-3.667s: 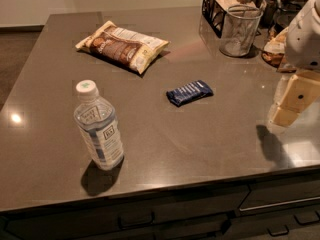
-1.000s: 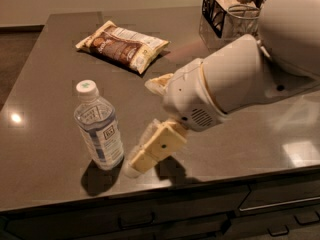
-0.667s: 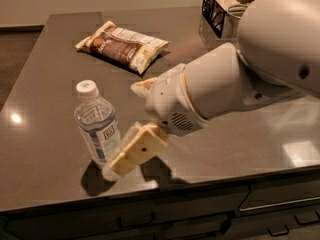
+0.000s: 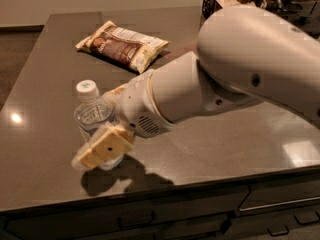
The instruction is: Move blue plastic bottle near brown chip bag
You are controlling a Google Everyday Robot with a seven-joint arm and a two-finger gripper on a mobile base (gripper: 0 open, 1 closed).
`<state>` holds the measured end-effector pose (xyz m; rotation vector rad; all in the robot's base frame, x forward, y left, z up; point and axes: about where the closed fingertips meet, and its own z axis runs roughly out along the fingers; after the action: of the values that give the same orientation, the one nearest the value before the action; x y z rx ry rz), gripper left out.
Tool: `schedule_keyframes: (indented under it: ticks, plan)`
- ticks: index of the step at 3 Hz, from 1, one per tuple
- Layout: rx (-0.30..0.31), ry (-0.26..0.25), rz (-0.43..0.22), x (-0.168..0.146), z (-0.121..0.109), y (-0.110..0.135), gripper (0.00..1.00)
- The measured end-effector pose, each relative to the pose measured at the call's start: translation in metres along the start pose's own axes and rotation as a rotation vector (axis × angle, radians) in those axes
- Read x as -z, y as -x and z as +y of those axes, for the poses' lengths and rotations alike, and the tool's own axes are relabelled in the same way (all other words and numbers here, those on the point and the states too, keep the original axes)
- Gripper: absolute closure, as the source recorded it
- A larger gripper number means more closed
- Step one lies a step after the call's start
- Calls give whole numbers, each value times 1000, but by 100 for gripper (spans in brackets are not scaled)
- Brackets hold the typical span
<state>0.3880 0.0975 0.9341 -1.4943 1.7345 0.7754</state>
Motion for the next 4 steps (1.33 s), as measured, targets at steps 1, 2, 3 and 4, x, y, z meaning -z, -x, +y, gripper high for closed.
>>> schedule_keyframes:
  ticks: [1,2,3,4]
  plan:
    - [-25,9,-12,-14,1,8,41]
    - [-59,16,-24,-16,-8,13,65]
    - [-74,9,-53,-4,-29,27,88]
    - [-74,-8,-84,10,-49,45,100]
